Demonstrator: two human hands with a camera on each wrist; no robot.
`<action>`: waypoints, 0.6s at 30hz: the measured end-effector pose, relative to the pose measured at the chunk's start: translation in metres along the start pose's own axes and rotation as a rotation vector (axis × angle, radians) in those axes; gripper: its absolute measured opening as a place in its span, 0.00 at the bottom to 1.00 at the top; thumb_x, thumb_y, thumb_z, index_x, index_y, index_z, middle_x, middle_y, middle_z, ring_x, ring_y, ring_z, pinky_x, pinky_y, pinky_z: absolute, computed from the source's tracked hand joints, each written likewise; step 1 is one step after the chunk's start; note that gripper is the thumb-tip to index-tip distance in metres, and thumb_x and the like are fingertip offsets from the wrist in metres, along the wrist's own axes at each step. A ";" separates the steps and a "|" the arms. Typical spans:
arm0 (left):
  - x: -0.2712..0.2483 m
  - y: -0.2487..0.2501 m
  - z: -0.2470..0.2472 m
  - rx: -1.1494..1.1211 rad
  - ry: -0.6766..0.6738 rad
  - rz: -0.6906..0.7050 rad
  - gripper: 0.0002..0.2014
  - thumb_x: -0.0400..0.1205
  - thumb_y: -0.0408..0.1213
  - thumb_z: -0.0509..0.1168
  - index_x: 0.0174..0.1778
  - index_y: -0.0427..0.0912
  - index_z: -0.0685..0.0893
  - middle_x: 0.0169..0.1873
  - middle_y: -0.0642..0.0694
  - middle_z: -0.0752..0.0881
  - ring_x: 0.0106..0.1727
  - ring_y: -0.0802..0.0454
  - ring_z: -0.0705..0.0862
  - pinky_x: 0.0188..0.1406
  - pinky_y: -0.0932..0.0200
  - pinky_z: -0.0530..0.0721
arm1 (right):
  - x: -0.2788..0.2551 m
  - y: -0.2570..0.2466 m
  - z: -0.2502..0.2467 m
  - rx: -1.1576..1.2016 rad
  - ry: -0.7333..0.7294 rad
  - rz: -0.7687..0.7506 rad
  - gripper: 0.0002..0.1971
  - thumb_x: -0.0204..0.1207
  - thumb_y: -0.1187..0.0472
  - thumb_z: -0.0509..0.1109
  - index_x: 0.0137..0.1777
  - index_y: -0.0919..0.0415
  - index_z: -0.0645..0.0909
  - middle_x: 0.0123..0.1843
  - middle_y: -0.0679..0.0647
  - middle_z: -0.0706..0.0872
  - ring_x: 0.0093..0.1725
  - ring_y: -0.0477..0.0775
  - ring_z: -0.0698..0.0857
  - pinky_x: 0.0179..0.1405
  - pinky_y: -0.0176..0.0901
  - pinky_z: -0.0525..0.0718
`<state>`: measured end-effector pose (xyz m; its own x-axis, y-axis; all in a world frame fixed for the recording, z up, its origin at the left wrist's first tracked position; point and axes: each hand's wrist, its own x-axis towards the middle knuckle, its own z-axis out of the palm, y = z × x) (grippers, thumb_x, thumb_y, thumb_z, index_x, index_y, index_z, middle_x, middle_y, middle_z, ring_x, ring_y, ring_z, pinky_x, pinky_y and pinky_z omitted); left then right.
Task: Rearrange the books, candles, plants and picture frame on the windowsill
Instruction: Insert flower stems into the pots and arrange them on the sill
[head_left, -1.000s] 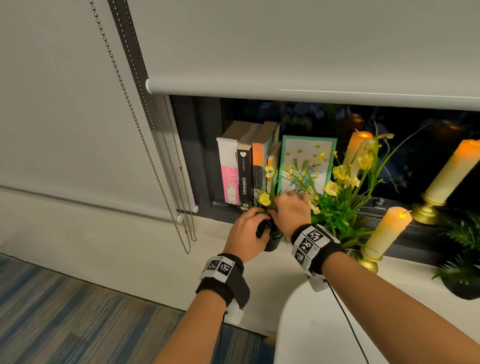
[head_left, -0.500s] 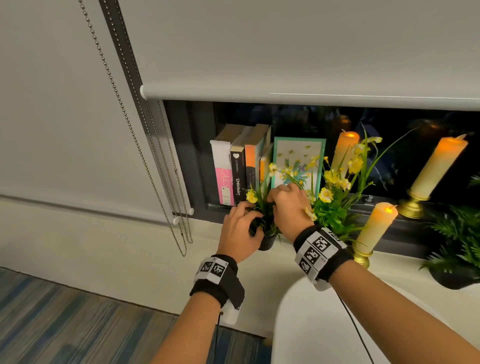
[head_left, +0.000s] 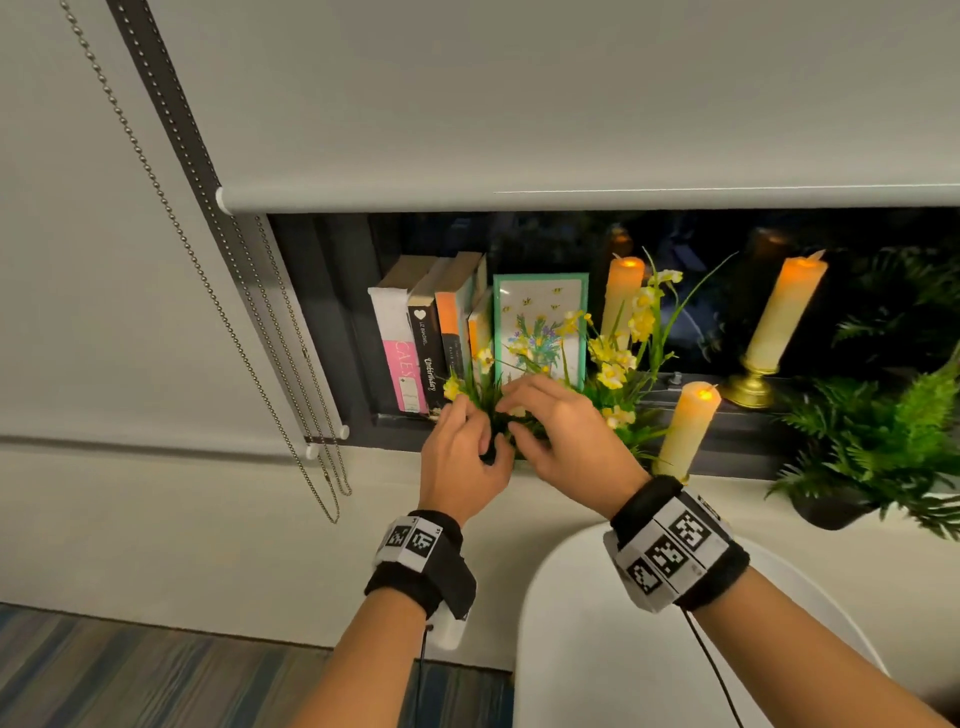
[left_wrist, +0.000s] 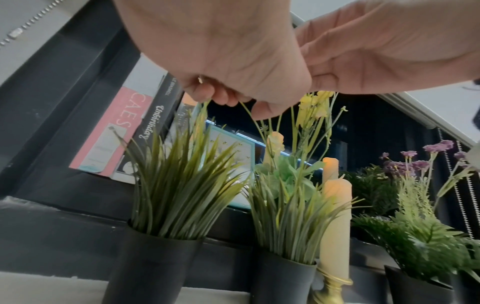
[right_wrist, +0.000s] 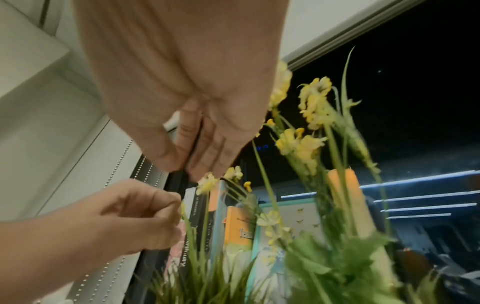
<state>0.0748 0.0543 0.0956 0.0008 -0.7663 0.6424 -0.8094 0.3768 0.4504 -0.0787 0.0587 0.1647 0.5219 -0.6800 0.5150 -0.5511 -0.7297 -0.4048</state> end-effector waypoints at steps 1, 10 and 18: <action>-0.001 0.003 0.001 0.004 -0.008 0.007 0.14 0.73 0.40 0.64 0.27 0.43 0.67 0.34 0.48 0.72 0.35 0.52 0.71 0.25 0.54 0.75 | -0.003 0.000 -0.004 0.027 -0.015 -0.020 0.11 0.74 0.68 0.67 0.56 0.59 0.81 0.56 0.51 0.82 0.58 0.50 0.81 0.59 0.46 0.82; -0.006 0.033 0.012 -0.059 -0.162 0.025 0.08 0.70 0.42 0.60 0.29 0.44 0.69 0.30 0.54 0.69 0.28 0.52 0.68 0.24 0.60 0.63 | -0.035 0.002 -0.037 0.180 -0.145 0.042 0.05 0.74 0.67 0.67 0.45 0.57 0.81 0.37 0.42 0.85 0.36 0.46 0.83 0.35 0.40 0.83; -0.025 0.038 0.038 -0.027 -0.378 -0.022 0.10 0.73 0.42 0.65 0.32 0.49 0.70 0.34 0.53 0.74 0.30 0.54 0.72 0.27 0.57 0.72 | -0.068 0.024 -0.039 0.130 -0.335 0.182 0.06 0.71 0.64 0.68 0.34 0.57 0.79 0.26 0.46 0.79 0.28 0.45 0.76 0.28 0.26 0.69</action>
<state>0.0213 0.0679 0.0734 -0.2025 -0.9104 0.3608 -0.7960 0.3676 0.4809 -0.1527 0.0906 0.1497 0.6181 -0.7696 0.1601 -0.5785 -0.5833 -0.5702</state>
